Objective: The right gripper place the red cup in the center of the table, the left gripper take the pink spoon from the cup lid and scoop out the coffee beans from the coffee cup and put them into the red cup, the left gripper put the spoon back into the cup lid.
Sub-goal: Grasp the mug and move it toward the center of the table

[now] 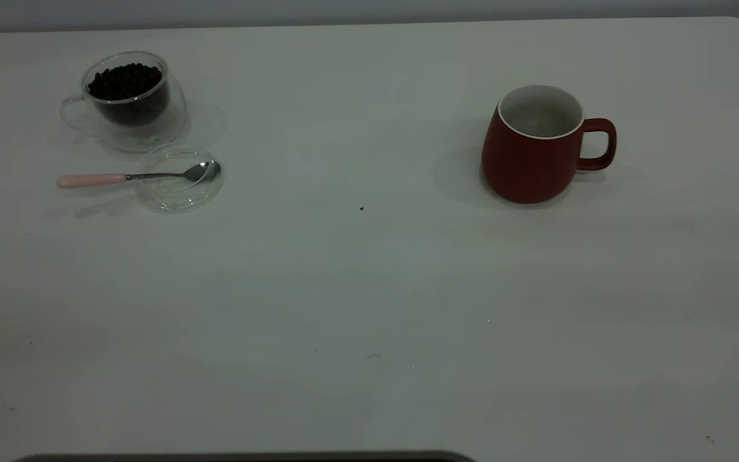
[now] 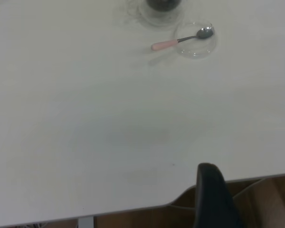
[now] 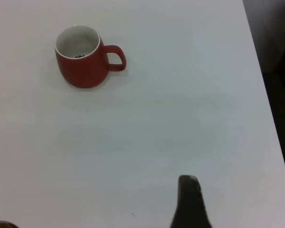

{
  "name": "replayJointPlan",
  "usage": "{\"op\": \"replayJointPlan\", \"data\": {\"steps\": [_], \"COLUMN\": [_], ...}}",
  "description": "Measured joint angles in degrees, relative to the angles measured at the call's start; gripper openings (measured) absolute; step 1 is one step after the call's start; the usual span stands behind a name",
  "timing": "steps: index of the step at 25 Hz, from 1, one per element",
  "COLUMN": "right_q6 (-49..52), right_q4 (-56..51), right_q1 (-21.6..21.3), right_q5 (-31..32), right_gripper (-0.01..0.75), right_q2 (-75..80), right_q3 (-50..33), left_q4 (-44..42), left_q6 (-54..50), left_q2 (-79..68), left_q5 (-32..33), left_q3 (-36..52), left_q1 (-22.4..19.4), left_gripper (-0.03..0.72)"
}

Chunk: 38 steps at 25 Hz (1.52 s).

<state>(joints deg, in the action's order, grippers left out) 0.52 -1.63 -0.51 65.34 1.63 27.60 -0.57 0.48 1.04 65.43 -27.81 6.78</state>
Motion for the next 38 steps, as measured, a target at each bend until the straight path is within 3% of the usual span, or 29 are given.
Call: {"op": "replayJointPlan", "data": {"steps": [8, 12, 17, 22, 25, 31, 32, 33, 38], "right_q6": [-0.1, -2.76, -10.78, -28.89, -40.87, -67.13, -81.39, -81.39, -101.12], "right_q4": [-0.3, -3.02, -7.56, -17.01, -24.39, -36.7, -38.98, -38.98, -39.4], "right_q1": [0.0, 0.0, 0.0, 0.0, 0.0, 0.0, 0.0, 0.0, 0.0], "right_q5": [-1.22, -2.32, -13.98, -27.21, -31.05, -33.14, -33.25, -33.25, -33.25], "right_gripper": [0.591, 0.594, 0.6, 0.599, 0.591, 0.589, 0.589, 0.589, 0.589], "right_q2": [0.47, 8.07, 25.88, 48.14, 62.36, 89.06, 100.53, 100.53, 114.9], "right_q3": [0.0, 0.07, 1.43, 3.93, 8.3, 21.33, 28.41, 28.41, 38.53], "left_q4": [0.0, 0.0, 0.0, 0.0, 0.0, 0.0, 0.0, 0.0, 0.0], "left_q6": [0.0, 0.06, 0.06, 0.06, 0.06, 0.06, 0.06, 0.06, 0.06], "left_q2": [0.0, 0.0, 0.0, 0.0, 0.0, 0.0, 0.0, 0.0, 0.0], "left_q5": [0.0, 0.0, 0.0, 0.0, 0.0, 0.0, 0.0, 0.0, 0.0], "left_q3": [0.0, 0.0, 0.0, 0.0, 0.0, 0.0, 0.0, 0.0, 0.0], "left_q1": [0.0, 0.0, 0.0, 0.0, 0.0, 0.0, 0.0, 0.0, 0.0], "left_gripper": [0.451, 0.451, 0.451, 0.451, 0.451, 0.451, 0.451, 0.451, 0.451]}}
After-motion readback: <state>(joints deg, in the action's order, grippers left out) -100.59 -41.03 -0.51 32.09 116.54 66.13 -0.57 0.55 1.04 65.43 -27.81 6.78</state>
